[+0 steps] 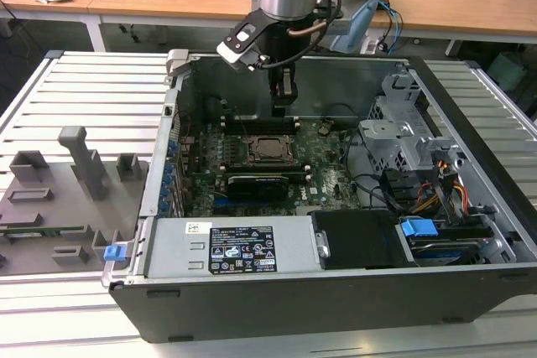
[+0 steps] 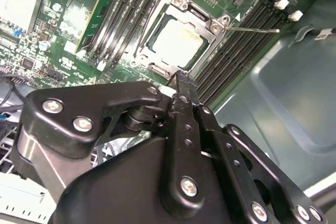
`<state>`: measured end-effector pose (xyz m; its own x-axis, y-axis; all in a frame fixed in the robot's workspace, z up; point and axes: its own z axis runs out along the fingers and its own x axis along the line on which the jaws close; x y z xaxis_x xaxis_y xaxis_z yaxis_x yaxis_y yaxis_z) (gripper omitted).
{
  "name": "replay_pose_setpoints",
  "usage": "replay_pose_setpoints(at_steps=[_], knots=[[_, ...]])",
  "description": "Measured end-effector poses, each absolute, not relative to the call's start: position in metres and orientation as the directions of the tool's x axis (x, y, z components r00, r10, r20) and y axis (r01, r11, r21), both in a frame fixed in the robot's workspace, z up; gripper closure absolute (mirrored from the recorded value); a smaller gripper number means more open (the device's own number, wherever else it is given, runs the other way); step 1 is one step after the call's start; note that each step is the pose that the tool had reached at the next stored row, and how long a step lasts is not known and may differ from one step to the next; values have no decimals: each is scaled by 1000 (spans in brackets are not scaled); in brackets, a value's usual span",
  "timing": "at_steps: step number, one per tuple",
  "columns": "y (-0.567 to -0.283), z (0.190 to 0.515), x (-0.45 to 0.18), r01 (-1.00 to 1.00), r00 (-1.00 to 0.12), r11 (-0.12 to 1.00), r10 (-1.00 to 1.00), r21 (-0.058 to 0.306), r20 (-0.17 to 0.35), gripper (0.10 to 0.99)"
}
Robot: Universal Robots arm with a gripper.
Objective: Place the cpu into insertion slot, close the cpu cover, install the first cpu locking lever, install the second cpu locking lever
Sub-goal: 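Install the first cpu locking lever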
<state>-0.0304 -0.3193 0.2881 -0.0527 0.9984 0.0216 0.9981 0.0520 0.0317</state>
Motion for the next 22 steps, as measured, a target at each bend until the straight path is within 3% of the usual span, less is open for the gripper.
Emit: replay_pose_setpoints(at_steps=[12, 22], knots=[[-319, 316, -30, 998, -60, 59, 998, 32, 21, 976], [-319, 316, -30, 977, -213, 212, 977, 32, 20, 976]])
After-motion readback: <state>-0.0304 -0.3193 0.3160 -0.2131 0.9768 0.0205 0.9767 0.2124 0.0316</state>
